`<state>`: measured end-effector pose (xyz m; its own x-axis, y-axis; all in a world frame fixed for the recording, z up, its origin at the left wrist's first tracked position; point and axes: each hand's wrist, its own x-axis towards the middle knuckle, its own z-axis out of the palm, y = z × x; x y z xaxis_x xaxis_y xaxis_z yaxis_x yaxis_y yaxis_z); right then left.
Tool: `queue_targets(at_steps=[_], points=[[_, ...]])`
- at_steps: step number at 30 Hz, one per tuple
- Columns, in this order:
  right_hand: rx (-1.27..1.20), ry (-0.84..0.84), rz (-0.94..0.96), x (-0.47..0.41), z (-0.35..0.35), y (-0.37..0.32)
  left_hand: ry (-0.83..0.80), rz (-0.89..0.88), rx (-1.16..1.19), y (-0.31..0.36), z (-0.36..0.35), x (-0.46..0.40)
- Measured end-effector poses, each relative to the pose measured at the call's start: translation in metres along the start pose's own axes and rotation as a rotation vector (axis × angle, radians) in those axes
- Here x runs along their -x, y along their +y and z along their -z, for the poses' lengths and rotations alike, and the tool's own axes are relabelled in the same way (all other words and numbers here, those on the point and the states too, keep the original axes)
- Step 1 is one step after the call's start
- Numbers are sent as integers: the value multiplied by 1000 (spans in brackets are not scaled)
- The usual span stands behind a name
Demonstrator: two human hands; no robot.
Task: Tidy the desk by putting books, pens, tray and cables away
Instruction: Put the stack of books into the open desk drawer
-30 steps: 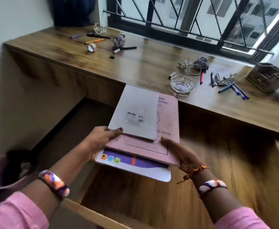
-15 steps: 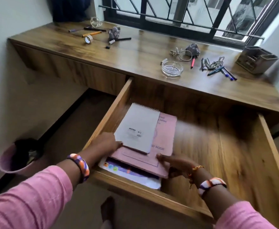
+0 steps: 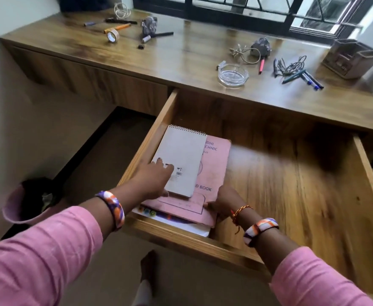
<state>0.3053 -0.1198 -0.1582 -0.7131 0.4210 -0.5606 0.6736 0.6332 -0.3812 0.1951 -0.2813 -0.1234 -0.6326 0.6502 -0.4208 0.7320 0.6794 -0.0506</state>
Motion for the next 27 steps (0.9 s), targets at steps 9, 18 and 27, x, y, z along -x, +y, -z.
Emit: queue_targets(at_steps=[9,18,27], points=[[36,-133,-44,14,-17,6,-215,-136,-117,13,-6,6],[138,-211,-11,22,-9,4,-445,-100,-268,32,-8,20],[280,-562,-10,-2,7,80,-570,-364,172,86,34,39]])
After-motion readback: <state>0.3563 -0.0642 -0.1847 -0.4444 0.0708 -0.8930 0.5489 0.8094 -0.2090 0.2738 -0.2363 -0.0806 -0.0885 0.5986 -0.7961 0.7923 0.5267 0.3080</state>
